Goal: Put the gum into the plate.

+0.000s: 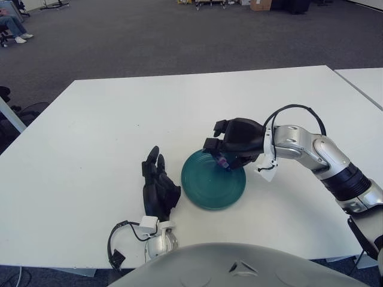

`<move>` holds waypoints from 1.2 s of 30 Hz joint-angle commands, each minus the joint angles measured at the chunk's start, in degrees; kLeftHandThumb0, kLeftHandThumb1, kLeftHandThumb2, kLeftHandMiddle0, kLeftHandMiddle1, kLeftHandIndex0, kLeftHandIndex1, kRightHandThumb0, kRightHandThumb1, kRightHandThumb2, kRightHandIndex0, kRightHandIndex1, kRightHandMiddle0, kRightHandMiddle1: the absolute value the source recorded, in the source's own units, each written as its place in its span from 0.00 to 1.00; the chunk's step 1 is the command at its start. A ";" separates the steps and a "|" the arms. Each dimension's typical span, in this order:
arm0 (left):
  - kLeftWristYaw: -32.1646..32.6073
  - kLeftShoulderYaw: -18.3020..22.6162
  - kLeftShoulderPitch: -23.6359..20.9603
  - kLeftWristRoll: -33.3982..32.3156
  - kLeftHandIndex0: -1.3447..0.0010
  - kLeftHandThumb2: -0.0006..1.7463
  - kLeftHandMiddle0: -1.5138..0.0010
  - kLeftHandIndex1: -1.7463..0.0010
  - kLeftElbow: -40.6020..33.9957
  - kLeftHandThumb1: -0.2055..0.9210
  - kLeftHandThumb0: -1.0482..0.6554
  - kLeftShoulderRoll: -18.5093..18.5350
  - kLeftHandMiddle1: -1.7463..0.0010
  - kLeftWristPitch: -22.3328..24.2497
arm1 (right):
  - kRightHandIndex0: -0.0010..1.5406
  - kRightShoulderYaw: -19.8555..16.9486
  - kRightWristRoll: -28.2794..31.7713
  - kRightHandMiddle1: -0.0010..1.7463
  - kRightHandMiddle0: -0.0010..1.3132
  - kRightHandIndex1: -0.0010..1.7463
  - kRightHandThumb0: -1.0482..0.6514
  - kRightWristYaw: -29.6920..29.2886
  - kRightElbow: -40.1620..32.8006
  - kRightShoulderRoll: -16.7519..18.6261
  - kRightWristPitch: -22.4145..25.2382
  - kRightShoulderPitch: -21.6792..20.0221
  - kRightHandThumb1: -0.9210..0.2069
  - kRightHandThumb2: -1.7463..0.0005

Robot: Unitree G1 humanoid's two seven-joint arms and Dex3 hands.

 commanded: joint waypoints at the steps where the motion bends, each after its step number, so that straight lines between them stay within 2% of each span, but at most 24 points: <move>1: 0.26 2.77 -7.31 -2.07 1.00 0.57 0.84 0.73 6.63 1.00 0.06 -6.60 1.00 0.68 | 0.01 -0.92 1.73 0.01 0.00 0.00 0.00 0.03 0.63 0.35 -0.18 -0.40 0.00 0.42; 9: 0.27 3.06 -7.94 -2.48 1.00 0.55 0.83 0.71 7.67 1.00 0.05 -6.86 0.99 -0.01 | 0.00 -1.33 2.15 0.00 0.00 0.00 0.00 -2.87 2.53 1.16 -1.50 0.46 0.00 0.42; 18: -1.36 2.63 -7.82 -3.30 1.00 0.56 0.87 0.76 7.68 1.00 0.05 -6.27 1.00 0.00 | 0.00 -1.50 2.33 0.00 0.00 0.00 0.00 -4.31 3.47 1.97 -1.37 1.31 0.00 0.45; 27: -2.24 3.10 -8.28 -4.43 1.00 0.56 0.87 0.76 8.28 1.00 0.06 -6.28 1.00 -0.48 | 0.00 -2.21 1.44 0.00 0.00 0.00 0.00 -5.45 2.76 3.18 1.67 3.78 0.00 0.46; 36: -3.17 3.81 -8.86 -7.58 1.00 0.54 0.85 0.69 9.14 1.00 0.06 -7.27 0.99 -1.29 | 0.00 -4.12 2.11 0.00 0.00 0.00 0.00 -7.97 2.59 4.30 3.92 6.09 0.00 0.47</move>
